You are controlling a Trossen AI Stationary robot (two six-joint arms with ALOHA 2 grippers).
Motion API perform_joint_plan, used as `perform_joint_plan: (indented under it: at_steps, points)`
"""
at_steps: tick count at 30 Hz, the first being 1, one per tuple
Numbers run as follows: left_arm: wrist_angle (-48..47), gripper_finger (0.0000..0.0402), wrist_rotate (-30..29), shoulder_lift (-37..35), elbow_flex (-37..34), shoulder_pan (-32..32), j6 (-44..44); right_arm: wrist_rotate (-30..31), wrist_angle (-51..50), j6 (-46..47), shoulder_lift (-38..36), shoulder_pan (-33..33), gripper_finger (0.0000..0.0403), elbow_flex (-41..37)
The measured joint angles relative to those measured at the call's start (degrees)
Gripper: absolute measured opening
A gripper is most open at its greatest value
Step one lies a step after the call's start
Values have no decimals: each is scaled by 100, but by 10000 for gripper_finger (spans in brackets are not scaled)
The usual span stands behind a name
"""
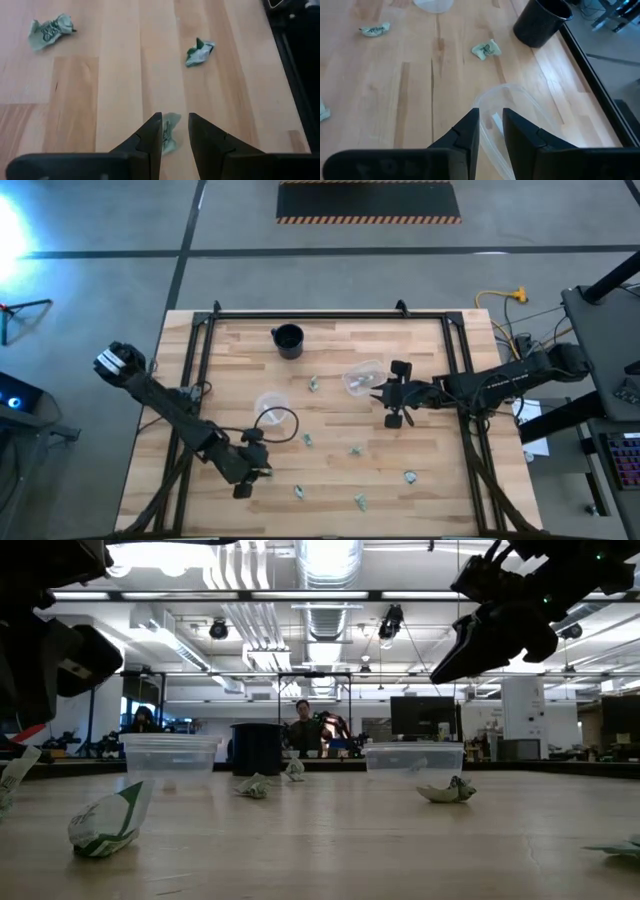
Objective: Pick and place items into bin
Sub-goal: Put the stevia packet into the circle transparent bin
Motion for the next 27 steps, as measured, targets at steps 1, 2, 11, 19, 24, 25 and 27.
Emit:
perform_joint_plan:
  at_steps: [1, 2, 11, 19, 24, 25, 27]
  points:
    - [-11, 77, 0, -6, 11, 0, 0, -10, 0, 0, -1, 12, 73, 0]
    - [-1, 77, 1, -25, 18, 0, -2, -13, 0, 0, 0, 20, 72, 0]
    - [-479, 77, -42, -84, -15, 4, -145, -15, 2, -9, -2, 33, 77, 0]
    - [-491, 113, -42, -126, 5, 7, -145, -12, 2, -20, -1, 33, 75, 0]
    - [-516, 143, -42, -129, -19, 9, -142, -13, 7, -20, 1, 33, 68, 0]
    - [-531, 147, -42, -119, -20, 9, -142, -13, 10, -20, 0, 33, 68, 0]
    - [-527, 151, -42, -115, -20, 9, -143, -13, 11, -15, -1, 33, 69, 0]
